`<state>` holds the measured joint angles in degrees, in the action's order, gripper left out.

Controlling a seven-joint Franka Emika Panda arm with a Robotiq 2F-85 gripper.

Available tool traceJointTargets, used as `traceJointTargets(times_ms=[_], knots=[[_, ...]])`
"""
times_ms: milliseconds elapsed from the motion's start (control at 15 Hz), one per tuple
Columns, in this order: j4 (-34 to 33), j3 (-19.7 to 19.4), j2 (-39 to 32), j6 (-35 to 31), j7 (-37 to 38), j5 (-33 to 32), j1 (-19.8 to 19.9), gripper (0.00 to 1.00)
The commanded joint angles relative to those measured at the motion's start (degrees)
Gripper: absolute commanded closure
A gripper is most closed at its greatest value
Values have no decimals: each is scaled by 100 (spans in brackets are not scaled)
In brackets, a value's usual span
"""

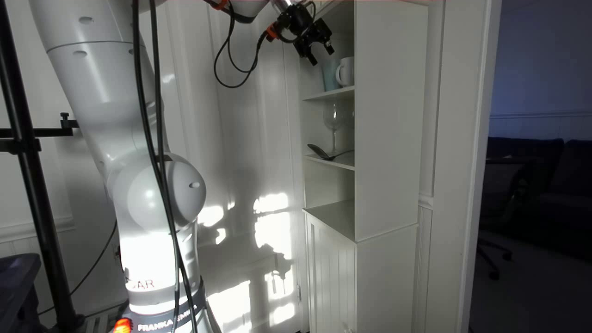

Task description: Move the white mug to the bottom shelf.

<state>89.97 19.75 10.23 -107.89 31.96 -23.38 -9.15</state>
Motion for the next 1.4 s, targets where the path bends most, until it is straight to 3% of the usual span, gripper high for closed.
traceJointTargets(times_ms=[0,467,800,867,933,1200,1333], knots=[[158,-172,-22,-592,-169,248,-29,0],[556,-393,-17,-1374,-204,226,25,1],[757,-463,-34,-1984,-212,124,67,44],[774,-462,-34,-2035,-214,120,74,46],[781,-458,-30,-2048,-194,129,78,57],[767,-458,-23,-1895,-194,208,72,73],[795,-470,-13,-1930,-193,189,85,76]])
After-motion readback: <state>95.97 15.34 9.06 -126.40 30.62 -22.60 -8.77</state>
